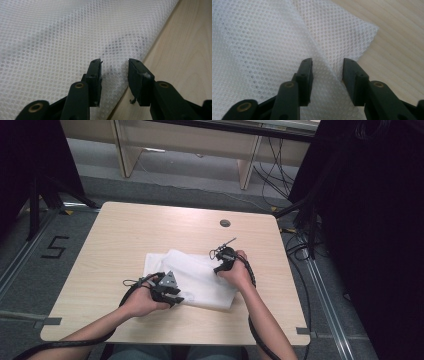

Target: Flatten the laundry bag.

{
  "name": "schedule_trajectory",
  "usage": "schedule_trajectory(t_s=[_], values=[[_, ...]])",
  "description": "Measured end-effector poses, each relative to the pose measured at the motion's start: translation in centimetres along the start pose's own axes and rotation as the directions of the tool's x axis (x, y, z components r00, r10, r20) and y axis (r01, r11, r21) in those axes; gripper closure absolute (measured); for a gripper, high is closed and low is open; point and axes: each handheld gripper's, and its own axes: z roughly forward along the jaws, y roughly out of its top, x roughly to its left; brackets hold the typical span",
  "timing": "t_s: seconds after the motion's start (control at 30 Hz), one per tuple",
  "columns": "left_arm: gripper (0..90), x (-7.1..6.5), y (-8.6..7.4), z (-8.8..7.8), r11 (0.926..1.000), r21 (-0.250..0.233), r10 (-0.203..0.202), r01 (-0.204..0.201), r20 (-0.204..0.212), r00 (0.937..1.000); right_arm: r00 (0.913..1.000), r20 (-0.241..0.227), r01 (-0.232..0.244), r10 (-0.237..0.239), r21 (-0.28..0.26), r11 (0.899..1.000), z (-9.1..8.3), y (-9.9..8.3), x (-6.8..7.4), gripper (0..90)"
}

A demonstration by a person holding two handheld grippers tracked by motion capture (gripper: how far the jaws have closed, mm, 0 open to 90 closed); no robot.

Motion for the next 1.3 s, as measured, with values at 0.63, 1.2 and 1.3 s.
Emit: schedule_trajectory(t_s=[0.63,1.2,1.3], values=[[64.3,-0.2,-0.1,0.3,0.9999,-0.008,-0.009,0.009,-0.013,0.9999,0.9949,0.032,0.095,-0.095,-0.004,0.995,-1.3,0.2,1.1,84.9],[65.5,-0.3,-0.1,0.3,0.9998,-0.010,-0.019,0.019,-0.008,0.9998,0.9972,0.001,0.074,-0.074,-0.016,0.997,-2.5,0.4,1.6,90.0],[66.3,-0.1,0.0,0.3,1.0000,0.006,-0.002,0.002,-0.005,1.0000,0.9962,-0.001,0.086,-0.087,-0.048,0.995,-3.6,0.5,1.9,90.0]])
